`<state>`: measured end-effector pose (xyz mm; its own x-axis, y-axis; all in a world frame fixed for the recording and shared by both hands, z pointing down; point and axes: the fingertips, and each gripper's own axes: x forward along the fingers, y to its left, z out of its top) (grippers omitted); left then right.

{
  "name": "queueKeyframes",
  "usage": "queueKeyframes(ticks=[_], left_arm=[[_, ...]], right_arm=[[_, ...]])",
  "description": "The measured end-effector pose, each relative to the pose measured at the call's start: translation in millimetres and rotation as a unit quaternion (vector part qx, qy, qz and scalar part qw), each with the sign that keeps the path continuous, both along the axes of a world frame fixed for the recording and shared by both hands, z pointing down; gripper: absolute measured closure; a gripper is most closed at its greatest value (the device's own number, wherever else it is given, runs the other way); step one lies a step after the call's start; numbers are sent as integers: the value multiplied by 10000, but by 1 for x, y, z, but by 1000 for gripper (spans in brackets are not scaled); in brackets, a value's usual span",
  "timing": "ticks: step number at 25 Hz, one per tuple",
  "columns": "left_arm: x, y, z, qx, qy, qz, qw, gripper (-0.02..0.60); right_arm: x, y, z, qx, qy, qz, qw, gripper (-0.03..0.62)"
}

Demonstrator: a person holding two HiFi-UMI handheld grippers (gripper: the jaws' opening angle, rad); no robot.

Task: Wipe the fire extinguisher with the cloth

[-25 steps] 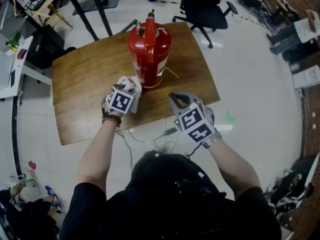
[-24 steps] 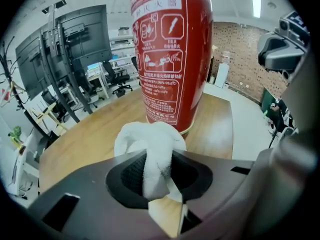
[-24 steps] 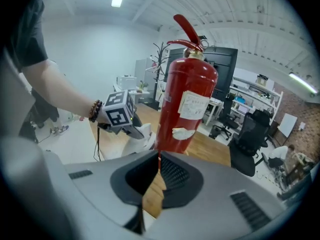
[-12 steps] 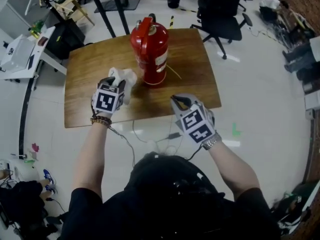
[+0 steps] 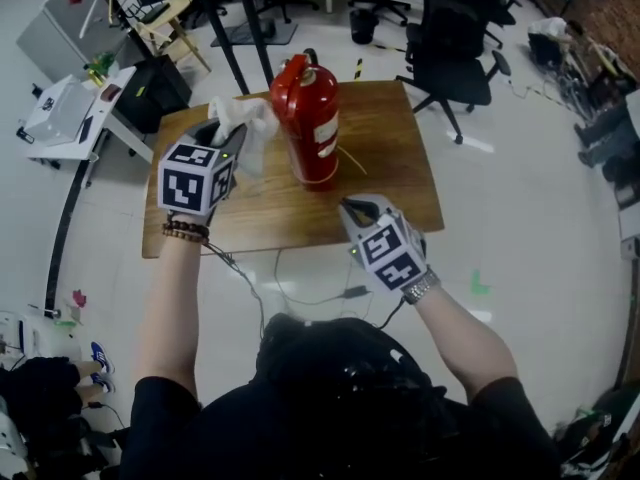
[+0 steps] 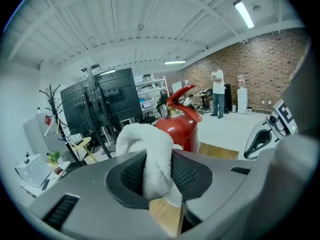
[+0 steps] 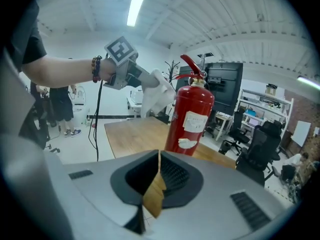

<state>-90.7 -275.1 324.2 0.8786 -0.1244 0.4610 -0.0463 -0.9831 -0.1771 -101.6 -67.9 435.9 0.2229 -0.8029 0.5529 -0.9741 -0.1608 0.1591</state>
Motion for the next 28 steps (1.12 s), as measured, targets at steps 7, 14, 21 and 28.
queueKeyframes(ticks=[7,14,21,28], left_arm=[[21,-2,-48,170,364,448,9982,479],[52,-24,-56,172,453,1212,9914,479],[85,-41,-66,24,728,2047,9761,479],[110,-28,-73,-39,832,2857,9547,479]], right_arm=[[-1,-23,-5,116,77,212,9997,566],[4,-70,6,62,-45,712,9974,566],[16,-105,26,-56,-102,1379,9904,566],[26,-116,30,-142,-70,1961,9805,566]])
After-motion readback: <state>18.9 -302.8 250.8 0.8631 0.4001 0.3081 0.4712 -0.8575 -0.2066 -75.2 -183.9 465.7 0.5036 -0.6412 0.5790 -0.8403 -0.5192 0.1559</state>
